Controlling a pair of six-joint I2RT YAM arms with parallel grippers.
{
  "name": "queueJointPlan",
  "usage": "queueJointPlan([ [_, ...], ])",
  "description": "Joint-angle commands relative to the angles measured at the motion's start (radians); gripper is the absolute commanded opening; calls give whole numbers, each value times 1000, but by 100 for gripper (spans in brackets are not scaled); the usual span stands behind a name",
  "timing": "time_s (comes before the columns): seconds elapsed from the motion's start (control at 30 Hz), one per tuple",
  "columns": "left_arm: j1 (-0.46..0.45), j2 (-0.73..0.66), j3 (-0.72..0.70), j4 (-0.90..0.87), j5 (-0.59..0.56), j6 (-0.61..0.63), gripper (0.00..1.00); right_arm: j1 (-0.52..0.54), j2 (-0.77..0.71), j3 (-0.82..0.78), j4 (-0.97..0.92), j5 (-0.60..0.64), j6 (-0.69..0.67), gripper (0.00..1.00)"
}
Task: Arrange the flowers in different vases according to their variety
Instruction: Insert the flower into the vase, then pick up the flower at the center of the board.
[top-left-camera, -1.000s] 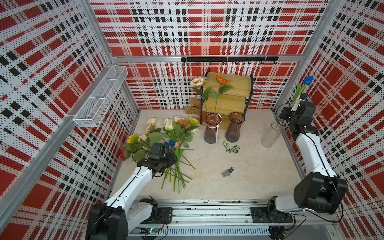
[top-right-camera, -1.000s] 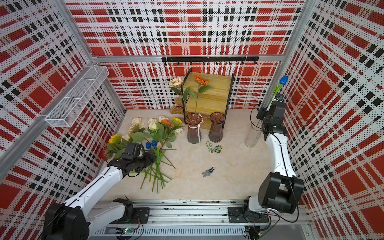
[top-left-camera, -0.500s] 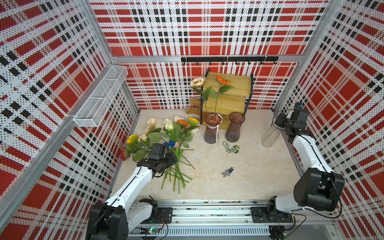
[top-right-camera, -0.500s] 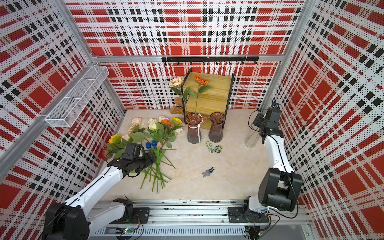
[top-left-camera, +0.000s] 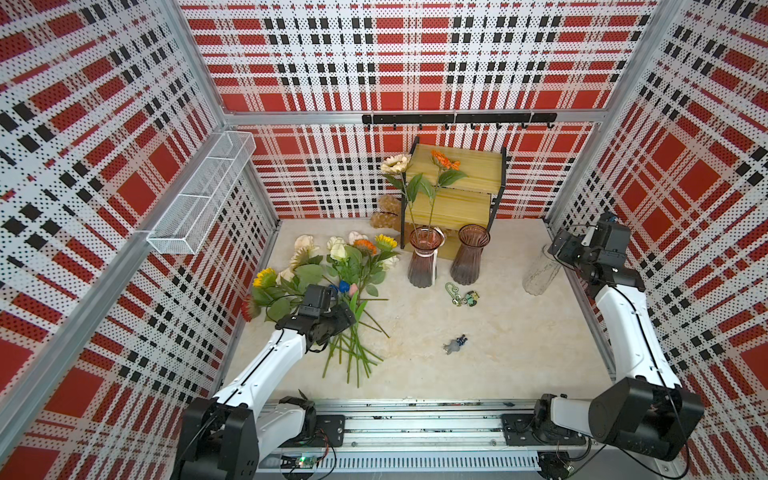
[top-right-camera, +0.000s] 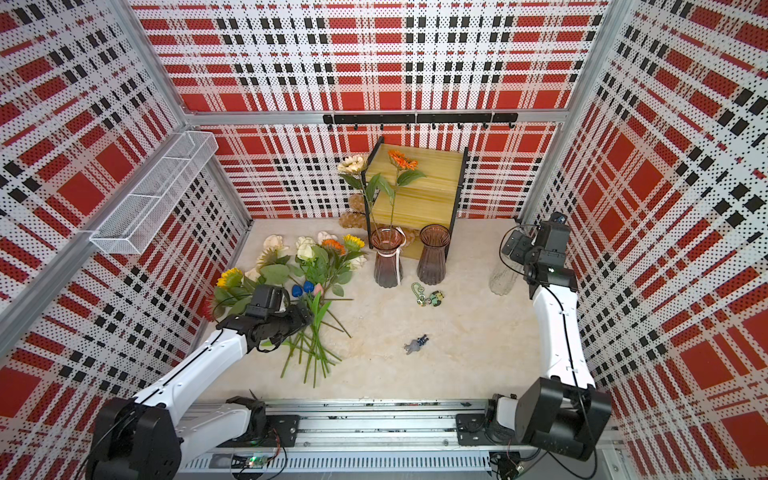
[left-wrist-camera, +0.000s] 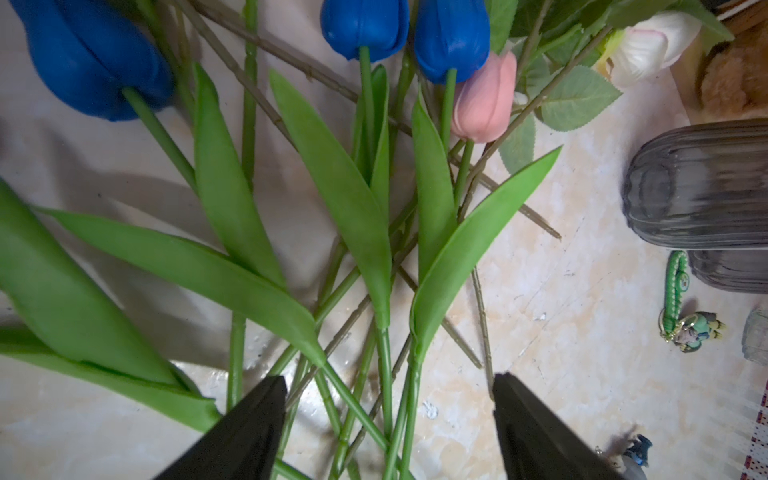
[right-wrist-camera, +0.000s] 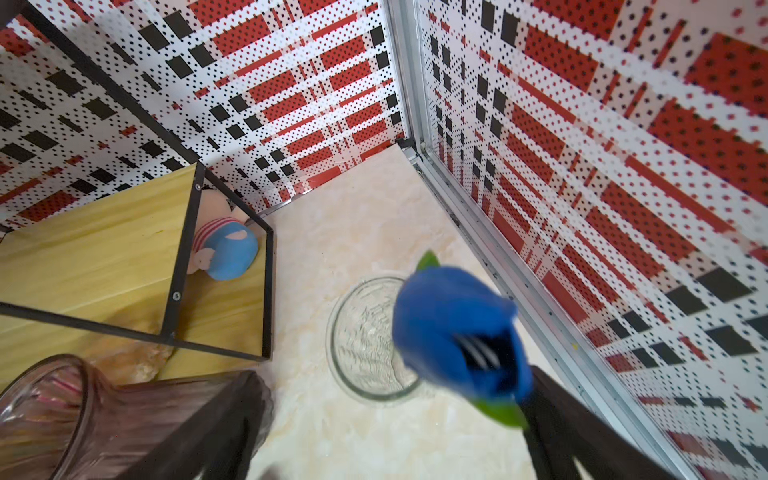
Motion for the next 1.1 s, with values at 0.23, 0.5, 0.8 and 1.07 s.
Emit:
queueJointPlan([
  [0.23, 8, 12, 47, -39, -27, 12, 74, 27, -111, 7, -150, -24, 48, 100],
  [0.5, 16, -2, 16, -48, 40, -20, 51, 116, -106, 22, -153, 9, 61, 100],
  [0.8, -40, 3, -16, -47, 49, -80, 41, 141, -79, 17, -115, -23, 77, 99],
  [1.07, -103, 8, -58, -41, -5, -136, 29, 150, -53, 37, -109, -26, 52, 99],
])
